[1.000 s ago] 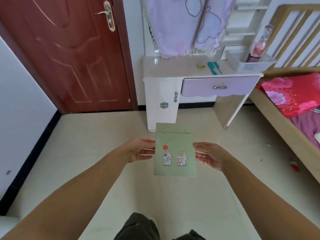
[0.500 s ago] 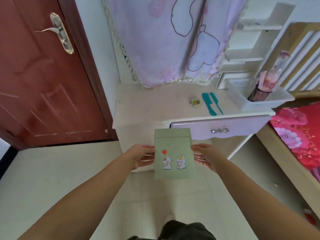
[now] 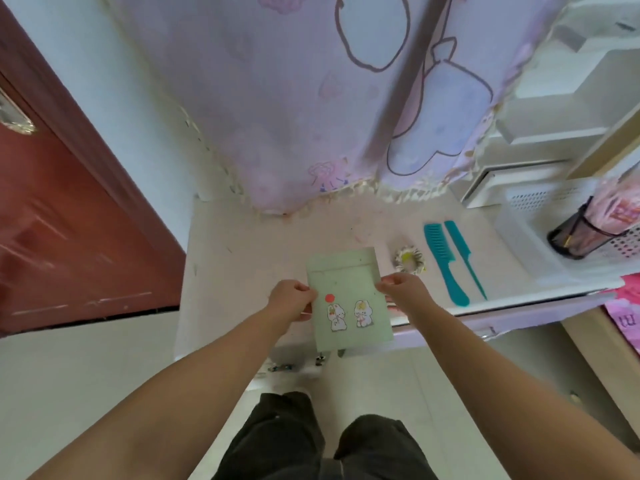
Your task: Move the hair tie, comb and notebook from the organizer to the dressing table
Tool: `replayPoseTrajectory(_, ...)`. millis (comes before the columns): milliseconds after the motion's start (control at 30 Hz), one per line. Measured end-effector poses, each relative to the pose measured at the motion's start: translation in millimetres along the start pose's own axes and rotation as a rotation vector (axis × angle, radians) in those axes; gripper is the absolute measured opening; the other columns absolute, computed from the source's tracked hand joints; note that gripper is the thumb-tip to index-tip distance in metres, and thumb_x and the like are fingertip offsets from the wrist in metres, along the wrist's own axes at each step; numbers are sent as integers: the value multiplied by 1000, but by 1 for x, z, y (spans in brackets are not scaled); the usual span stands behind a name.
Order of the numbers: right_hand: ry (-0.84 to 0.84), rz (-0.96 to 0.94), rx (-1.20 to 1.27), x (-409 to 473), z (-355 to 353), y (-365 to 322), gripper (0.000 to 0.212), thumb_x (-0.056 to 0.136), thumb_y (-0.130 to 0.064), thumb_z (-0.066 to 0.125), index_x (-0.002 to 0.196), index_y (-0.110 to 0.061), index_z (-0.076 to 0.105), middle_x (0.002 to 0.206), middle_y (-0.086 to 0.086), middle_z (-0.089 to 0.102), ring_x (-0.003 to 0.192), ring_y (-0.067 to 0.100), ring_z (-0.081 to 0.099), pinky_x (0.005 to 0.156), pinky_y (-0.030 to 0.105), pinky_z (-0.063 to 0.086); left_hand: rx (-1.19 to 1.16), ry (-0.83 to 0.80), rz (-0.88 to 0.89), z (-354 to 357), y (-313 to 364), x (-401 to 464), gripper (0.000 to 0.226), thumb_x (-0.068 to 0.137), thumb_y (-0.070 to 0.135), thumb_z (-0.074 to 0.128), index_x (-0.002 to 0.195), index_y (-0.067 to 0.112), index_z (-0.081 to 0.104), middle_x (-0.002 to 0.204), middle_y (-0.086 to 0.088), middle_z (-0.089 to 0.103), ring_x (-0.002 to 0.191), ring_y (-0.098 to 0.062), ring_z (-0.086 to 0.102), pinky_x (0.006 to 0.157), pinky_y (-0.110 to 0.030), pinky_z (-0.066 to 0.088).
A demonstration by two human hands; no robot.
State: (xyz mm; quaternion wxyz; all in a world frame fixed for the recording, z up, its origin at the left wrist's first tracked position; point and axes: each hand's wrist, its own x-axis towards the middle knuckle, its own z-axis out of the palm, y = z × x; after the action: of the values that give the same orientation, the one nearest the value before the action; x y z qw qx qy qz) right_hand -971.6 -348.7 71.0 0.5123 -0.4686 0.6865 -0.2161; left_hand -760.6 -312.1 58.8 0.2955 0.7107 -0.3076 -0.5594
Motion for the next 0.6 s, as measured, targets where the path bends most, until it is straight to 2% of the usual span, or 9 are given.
replayPoseTrajectory(67,32,9,-58,21,4,-6,32,84,-12,62,113,2,61,110,18,66,87,25,61,79,36,55,54,24,-5,4,10,24,10,86,13,59,80,5,56,94,-20,66,81,-28,64,65,-33,56)
replayPoseTrajectory(167,60,7,-166,52,8,-10,38,84,-15,62,118,3,57,118,19,63,103,31,61,95,46,49,149,56,1,11,19,54,18,83,16,62,69,10,53,84,-17,65,72,-27,64,64,-34,56)
replayPoseTrajectory(233,32,1,-261,71,11,-8,37,85,-18,61,117,2,58,118,17,64,105,31,60,96,45,48,274,69,12,14,22,67,23,81,19,62,62,13,51,75,-13,66,70,-28,64,68,-36,54)
replayPoseTrajectory(300,11,-3,-389,83,12,-7,33,86,-23,61,112,-2,61,114,14,67,102,28,62,92,39,48,417,84,30,17,22,74,29,78,24,61,54,17,46,61,-3,59,64,-24,58,56,-29,45)
replayPoseTrajectory(367,26,-10,-469,91,14,-4,30,86,-25,60,108,-5,61,109,12,68,100,26,61,87,36,47,518,100,38,19,24,79,32,78,30,62,54,19,43,57,5,51,61,-19,51,49,-25,34)
replayPoseTrajectory(500,28,-7,-523,95,15,-4,26,85,-22,61,105,-6,55,106,14,65,93,27,59,76,32,44,701,44,10,17,28,84,26,79,38,60,66,17,51,73,0,57,74,-22,55,62,-28,37)
replayPoseTrajectory(600,-25,8,-541,87,13,-13,30,86,-22,60,110,-5,53,112,14,62,98,27,58,79,32,43,838,23,36,13,34,84,28,84,41,54,86,13,57,94,-6,62,91,-27,59,69,-31,41)
